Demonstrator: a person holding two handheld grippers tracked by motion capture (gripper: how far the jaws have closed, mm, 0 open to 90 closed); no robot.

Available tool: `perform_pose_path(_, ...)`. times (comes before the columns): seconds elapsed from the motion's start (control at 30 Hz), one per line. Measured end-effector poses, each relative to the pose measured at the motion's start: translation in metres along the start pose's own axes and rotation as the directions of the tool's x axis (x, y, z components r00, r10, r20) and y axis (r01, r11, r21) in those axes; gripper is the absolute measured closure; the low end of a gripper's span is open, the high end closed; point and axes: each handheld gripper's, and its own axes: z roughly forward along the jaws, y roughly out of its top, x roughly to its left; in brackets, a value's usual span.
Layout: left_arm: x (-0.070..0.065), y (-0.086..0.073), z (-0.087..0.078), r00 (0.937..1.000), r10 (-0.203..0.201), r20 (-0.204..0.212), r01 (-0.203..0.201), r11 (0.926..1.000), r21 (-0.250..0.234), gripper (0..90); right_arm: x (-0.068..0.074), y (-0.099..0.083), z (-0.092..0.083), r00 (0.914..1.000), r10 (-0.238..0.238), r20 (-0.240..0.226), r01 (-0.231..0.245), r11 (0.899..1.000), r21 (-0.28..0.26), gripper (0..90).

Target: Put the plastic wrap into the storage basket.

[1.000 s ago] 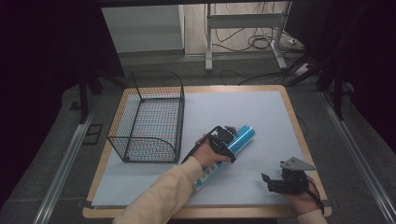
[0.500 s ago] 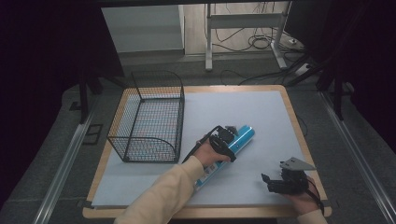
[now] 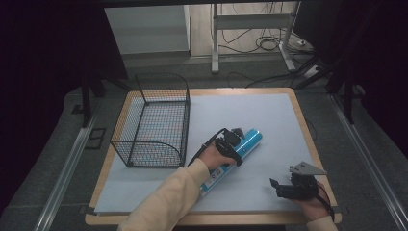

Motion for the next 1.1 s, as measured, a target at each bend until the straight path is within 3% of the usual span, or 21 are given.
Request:
perform_pose_path(0.37,0.006,0.000,-0.010,0.9998,-0.016,0.012,0.016,0.9998,-0.010,31.3,0.000,0.000,-0.001,1.0000,0.002,0.003,-0.002,1.000,-0.002,12.7)
perform_pose_path(0.77,0.002,0.005,-0.035,0.9986,0.040,-0.034,-0.040,0.9992,0.009,31.4,-0.001,0.000,-0.002,1.0000,0.004,0.006,-0.004,1.000,-0.005,12.7)
perform_pose_path(1.1,-0.001,0.006,-0.038,0.9975,0.058,-0.040,-0.057,0.9980,0.026,31.5,-0.001,0.000,-0.002,1.0000,0.004,0.007,-0.004,1.000,-0.005,12.7)
